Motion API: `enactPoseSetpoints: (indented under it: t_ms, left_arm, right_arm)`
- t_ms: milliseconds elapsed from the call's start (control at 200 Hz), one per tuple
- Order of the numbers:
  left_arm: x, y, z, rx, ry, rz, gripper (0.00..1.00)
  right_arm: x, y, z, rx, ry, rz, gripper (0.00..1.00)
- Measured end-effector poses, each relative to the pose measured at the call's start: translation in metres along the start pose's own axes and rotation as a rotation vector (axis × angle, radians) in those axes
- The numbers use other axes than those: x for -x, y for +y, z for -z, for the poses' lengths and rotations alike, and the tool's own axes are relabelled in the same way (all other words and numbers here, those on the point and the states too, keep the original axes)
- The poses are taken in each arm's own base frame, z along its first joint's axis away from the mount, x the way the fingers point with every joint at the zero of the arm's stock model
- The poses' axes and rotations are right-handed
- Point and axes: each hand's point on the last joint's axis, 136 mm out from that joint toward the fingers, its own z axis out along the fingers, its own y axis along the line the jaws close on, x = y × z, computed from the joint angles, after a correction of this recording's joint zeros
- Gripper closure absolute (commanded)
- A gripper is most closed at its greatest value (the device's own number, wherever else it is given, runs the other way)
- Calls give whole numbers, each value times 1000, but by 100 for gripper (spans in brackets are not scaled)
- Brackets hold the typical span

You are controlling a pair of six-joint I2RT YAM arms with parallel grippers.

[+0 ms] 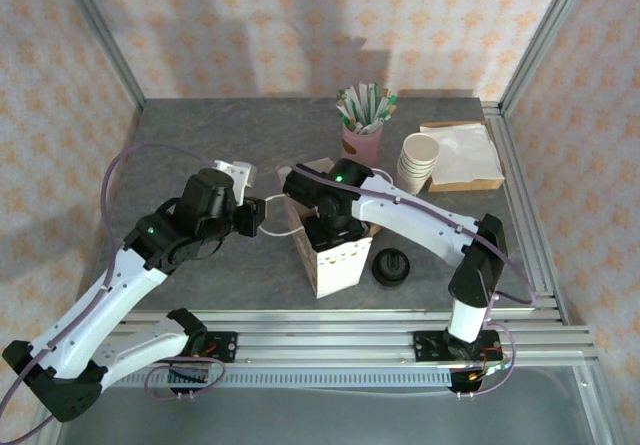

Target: Pack the takeout coffee

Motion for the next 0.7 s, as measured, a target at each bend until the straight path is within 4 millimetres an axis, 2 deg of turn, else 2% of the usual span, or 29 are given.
enactPoseSetpoints:
  t_ms: [701]
  left_arm:
    - [-1, -3, -1, -16, 9, 0, 90]
  right_arm:
    - [0, 1, -23, 18, 17, -13, 44]
